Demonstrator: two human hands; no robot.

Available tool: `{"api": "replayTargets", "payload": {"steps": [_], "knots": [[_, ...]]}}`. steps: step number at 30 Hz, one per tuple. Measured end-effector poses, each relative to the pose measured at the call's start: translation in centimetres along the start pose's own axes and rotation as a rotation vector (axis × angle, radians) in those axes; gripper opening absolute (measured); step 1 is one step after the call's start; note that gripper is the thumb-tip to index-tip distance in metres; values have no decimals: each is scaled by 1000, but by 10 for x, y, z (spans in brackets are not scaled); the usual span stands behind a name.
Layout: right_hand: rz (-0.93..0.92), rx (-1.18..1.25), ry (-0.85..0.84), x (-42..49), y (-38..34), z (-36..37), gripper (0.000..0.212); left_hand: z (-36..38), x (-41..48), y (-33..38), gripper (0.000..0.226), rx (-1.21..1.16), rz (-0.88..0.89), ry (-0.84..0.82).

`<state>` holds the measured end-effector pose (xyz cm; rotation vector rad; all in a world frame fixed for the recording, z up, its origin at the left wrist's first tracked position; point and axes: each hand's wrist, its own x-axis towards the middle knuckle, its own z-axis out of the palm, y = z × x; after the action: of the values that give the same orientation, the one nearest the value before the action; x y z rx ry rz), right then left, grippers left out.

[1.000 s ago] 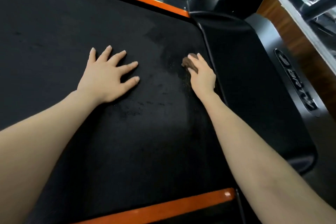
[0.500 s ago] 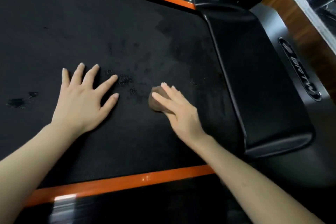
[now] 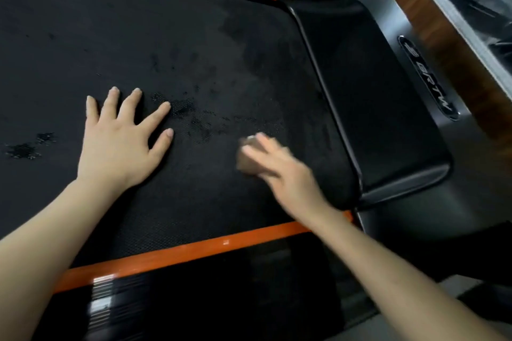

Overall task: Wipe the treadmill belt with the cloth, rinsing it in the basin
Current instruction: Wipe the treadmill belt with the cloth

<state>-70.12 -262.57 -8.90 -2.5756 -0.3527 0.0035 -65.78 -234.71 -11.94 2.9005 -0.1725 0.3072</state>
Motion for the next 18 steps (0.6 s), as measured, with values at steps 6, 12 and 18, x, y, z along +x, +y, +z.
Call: {"api": "replayTargets", "payload": {"steps": [6,12,18], "knots": [[385,-105,200,-4,12,-23,51,0,3,4,59,-2,-11,-2],[0,87,-93,-20,-35,12,63,-2,2,1,58,-13,-6,-1],[432,-52,160,-6,40,-45,62,-1,3,3,57,-7,-17,-3]]}}
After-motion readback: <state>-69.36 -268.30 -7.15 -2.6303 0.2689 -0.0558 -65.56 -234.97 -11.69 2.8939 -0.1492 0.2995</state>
